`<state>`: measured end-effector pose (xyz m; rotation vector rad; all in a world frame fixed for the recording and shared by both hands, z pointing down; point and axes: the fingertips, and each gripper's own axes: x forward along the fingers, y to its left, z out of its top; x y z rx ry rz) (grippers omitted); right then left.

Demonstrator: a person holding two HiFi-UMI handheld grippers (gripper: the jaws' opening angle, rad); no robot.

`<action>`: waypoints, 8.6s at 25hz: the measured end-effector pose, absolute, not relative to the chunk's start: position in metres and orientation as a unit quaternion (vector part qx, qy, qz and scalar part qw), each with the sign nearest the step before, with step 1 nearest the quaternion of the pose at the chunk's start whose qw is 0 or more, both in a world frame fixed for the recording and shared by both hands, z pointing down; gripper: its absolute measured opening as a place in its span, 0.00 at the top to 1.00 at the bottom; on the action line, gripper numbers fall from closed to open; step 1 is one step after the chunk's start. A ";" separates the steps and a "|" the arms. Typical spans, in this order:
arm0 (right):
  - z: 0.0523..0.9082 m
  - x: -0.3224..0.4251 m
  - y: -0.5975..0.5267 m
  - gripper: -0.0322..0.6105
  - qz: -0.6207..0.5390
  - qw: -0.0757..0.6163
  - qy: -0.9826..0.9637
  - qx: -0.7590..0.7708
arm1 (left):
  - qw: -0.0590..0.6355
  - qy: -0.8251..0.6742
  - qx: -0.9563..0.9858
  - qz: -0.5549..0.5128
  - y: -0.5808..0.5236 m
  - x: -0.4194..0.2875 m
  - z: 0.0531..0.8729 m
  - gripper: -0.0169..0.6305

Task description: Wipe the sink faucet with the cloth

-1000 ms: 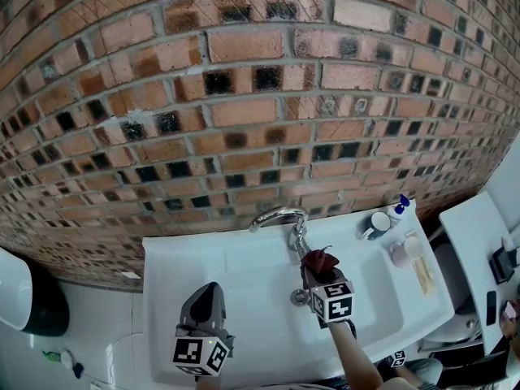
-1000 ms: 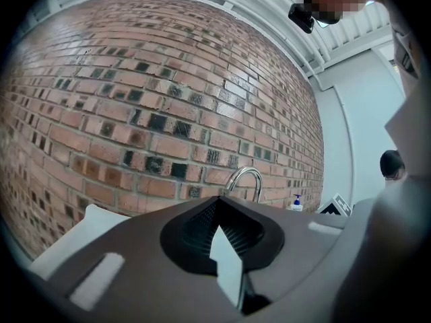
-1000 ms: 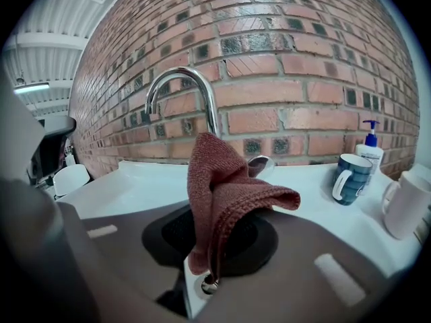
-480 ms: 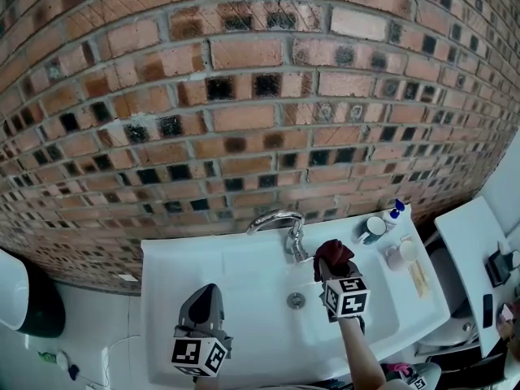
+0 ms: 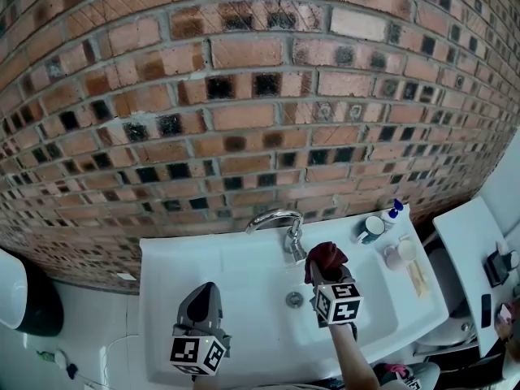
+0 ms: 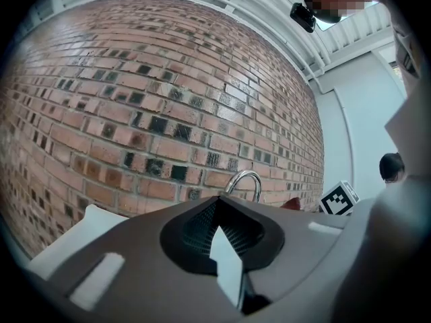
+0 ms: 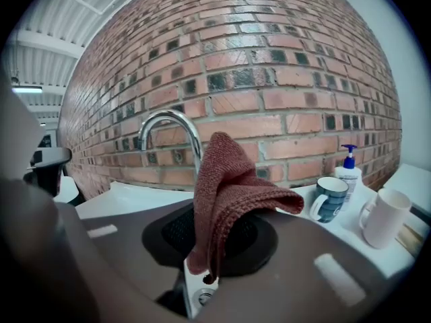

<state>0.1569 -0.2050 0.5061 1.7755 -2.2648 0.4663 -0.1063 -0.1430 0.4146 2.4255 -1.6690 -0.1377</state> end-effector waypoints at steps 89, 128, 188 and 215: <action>0.384 -0.022 -0.249 0.87 0.030 0.119 -0.874 0.471 | 0.126 -0.585 0.798 -0.070 -0.141 -0.140 0.427 0.97; 0.486 0.129 -0.276 0.87 0.093 0.233 -0.744 0.620 | 0.139 -0.576 0.803 -0.060 -0.151 -0.130 0.441 0.96; 0.451 0.035 -0.158 0.87 0.122 0.111 -0.824 0.543 | 0.064 -0.558 0.824 -0.066 -0.136 -0.112 0.400 0.96; 0.414 0.044 -0.103 0.87 0.084 0.057 -0.849 0.518 | 0.032 -0.568 0.821 -0.058 -0.111 -0.105 0.385 0.96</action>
